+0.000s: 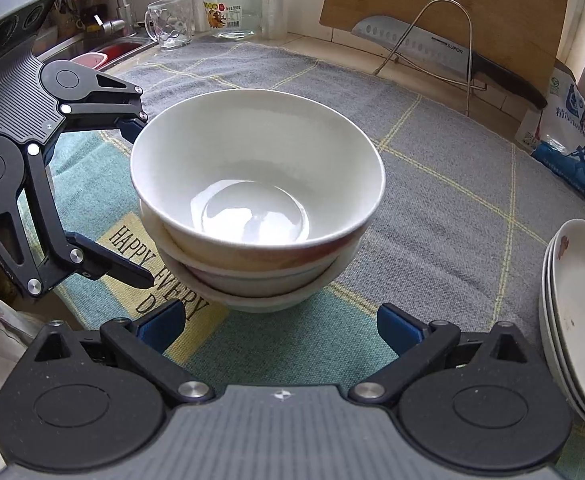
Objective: Organize plates and bowls
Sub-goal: 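Grip the three-bowl stack from opposite sides with both tools, then carry the bowl stack with both tools over the fruit-print plate stack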
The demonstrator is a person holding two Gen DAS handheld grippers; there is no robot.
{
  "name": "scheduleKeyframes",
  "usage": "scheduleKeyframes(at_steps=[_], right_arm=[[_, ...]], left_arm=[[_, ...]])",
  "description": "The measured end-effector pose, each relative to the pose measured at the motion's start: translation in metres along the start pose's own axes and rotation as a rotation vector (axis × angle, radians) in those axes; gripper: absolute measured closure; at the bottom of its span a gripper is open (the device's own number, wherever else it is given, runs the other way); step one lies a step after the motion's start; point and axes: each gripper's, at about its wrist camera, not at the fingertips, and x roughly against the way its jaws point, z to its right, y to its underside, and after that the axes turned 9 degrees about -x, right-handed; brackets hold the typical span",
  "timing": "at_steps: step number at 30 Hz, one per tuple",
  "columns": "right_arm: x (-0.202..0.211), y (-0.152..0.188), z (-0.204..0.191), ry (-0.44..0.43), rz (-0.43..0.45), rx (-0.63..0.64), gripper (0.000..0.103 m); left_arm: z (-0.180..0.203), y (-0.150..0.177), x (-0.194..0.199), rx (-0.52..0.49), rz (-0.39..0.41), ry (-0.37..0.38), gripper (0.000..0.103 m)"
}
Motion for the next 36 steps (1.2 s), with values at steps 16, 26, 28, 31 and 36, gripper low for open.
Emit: scheduleKeyframes(at_steps=[16,26,28,31,36], right_arm=[[-0.009,0.004,0.008,-0.059,-0.014,0.073,0.0],[0.005,-0.008,0.007,-0.142,0.021,0.177,0.001],[0.005,-0.012,0.007,-0.153,0.02,0.195,0.001],[0.008,-0.016,0.006,-0.16,0.023,0.209,0.003],[0.005,-0.022,0.008,-0.162,0.01,0.218,0.006]], left_arm=[[-0.004,-0.013,-0.013,-0.039,-0.008,0.022,0.01],[-0.008,-0.018,-0.015,-0.151,0.022,0.11,0.013],[-0.01,-0.019,-0.016,-0.159,0.025,0.126,0.014],[-0.011,-0.021,-0.015,-0.173,0.036,0.149,0.014],[-0.014,-0.025,-0.016,-0.202,0.044,0.161,0.014]])
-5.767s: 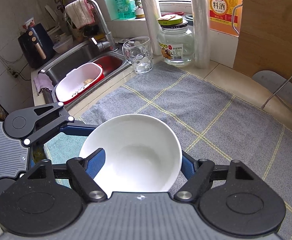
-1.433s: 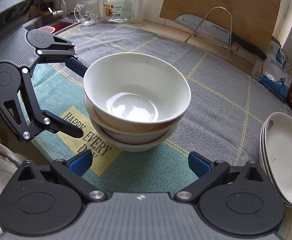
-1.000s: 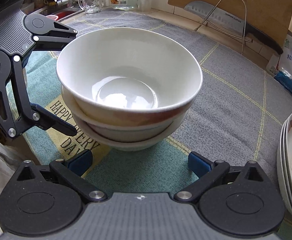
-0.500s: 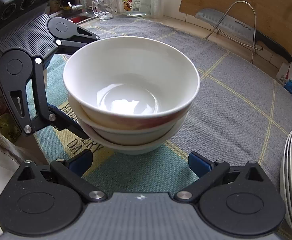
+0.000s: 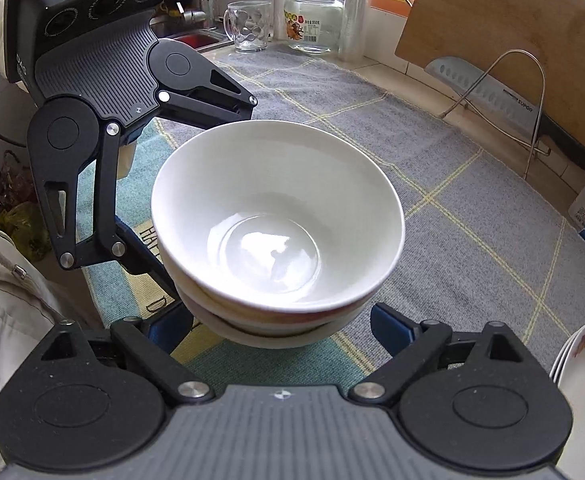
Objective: Organize plates and bowls
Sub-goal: 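Carry the bowl stack with both tools over the fruit-print plate stack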
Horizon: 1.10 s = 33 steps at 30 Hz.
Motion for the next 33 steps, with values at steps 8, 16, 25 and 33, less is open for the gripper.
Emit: scheduleKeyframes(at_steps=[8,16,25,33], right_arm=[[-0.001,-0.004,-0.001,-0.028,-0.02,-0.001,0.012],[-0.002,-0.005,0.0,-0.043,-0.033,-0.002,0.014],[-0.003,-0.006,0.0,-0.043,-0.042,0.001,0.015],[-0.003,-0.005,-0.001,-0.038,-0.044,0.003,0.015]], left_arm=[[-0.003,-0.002,0.0,-0.034,0.0,0.038,0.023],[-0.008,-0.005,-0.001,-0.047,-0.002,0.076,0.025],[-0.011,-0.008,-0.004,-0.063,-0.01,0.1,0.023],[-0.012,-0.01,-0.008,-0.077,-0.014,0.114,0.021]])
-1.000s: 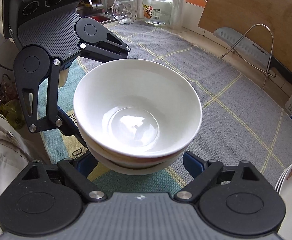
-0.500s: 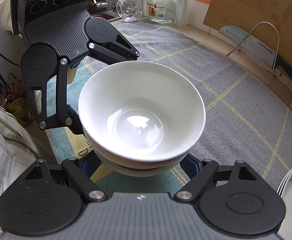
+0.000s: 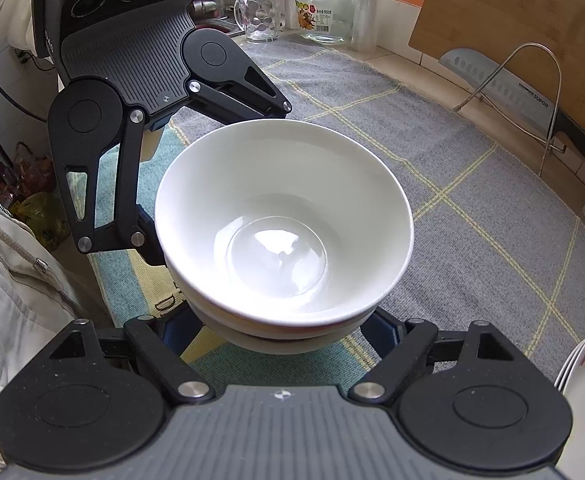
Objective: Organize plates and bowls
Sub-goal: 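Carry the bowl stack with both tools over the fruit-print plate stack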
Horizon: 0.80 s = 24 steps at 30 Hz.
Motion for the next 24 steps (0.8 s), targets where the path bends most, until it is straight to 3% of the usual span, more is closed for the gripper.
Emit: scheduleKeyframes(at_steps=[24], right_arm=[[0.015,0.002,0.003,0.016,0.007,-0.009,0.015]], left_arm=[[0.002,-0.012,-0.002,0.01,-0.012,-0.019,0.023]])
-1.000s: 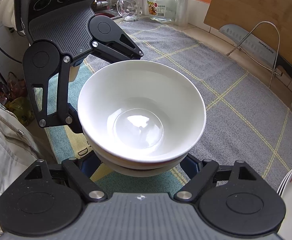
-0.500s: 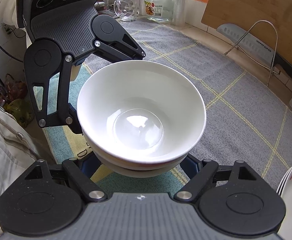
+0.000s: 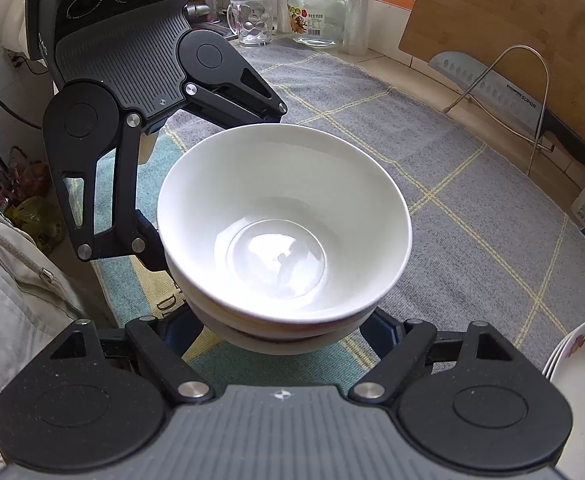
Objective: Organize plates and bowls
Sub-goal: 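Carry the bowl stack with both tools over the fruit-print plate stack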
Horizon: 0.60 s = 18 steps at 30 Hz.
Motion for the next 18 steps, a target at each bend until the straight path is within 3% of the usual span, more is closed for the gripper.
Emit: scheduleKeyframes(at_steps=[18], right_arm=[[0.059,0.015,0.07,-0.003,0.04,0.074,0.015]], left_arm=[[0.006,-0.078,-0.021,0.017,0.026,-0.094,0.023]])
